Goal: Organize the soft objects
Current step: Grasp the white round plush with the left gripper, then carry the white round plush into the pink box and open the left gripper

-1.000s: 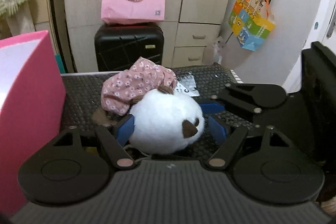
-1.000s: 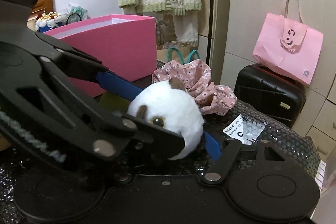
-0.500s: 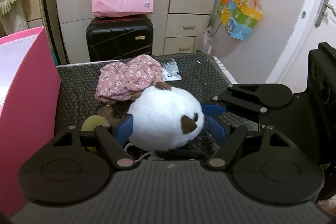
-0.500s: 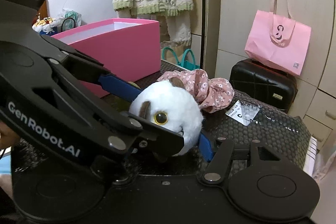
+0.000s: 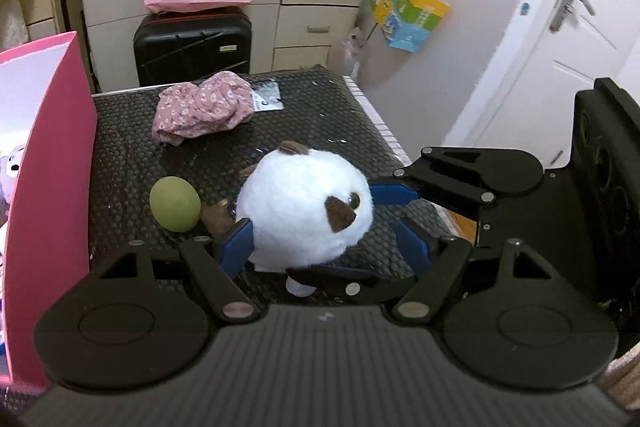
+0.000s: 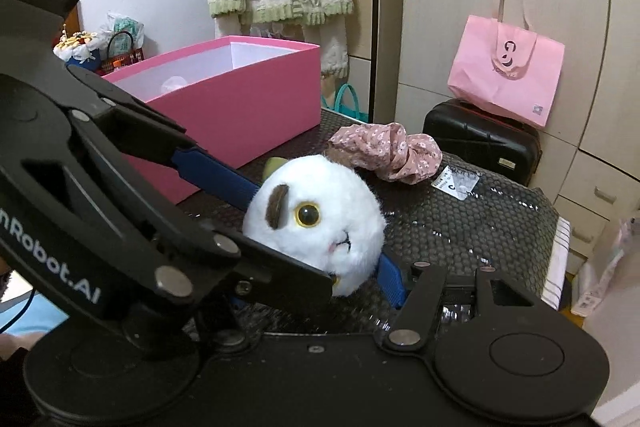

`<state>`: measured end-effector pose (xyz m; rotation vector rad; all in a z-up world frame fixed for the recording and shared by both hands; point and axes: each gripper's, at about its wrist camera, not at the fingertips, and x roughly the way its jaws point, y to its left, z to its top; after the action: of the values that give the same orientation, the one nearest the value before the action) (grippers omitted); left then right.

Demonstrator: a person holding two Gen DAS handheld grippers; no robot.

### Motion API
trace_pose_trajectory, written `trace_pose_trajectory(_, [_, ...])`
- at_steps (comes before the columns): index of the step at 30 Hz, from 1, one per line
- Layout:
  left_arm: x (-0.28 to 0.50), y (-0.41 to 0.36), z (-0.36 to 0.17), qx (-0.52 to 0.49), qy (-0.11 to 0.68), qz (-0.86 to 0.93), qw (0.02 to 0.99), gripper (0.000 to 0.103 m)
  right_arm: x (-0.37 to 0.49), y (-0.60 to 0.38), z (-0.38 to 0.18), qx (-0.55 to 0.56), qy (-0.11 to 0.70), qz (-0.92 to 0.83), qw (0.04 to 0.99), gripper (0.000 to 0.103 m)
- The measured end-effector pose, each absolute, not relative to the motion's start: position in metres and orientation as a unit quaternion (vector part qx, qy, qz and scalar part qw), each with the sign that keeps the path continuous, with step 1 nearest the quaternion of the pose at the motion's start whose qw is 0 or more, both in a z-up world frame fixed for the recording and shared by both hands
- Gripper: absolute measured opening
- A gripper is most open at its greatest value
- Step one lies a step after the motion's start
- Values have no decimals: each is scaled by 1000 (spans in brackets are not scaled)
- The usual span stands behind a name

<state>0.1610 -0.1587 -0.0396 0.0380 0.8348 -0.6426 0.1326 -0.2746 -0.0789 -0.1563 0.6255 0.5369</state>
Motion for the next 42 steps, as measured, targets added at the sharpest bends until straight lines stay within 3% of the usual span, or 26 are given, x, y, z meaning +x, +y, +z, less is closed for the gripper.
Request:
trace_pose_trajectory(19, [97,-124,-12,17,368,-366,855,76,59,-248,-41,-86,312,234,917,66])
trace_pose_trajectory(33, [85,-55,15,-37,383,-352,853,76,55,-209,-5,-53,333,298,893,66])
trace_pose_trajectory(42, [64,9,45,-57,330,-309,890,76,49,-147,27,-69,275,339,897,66])
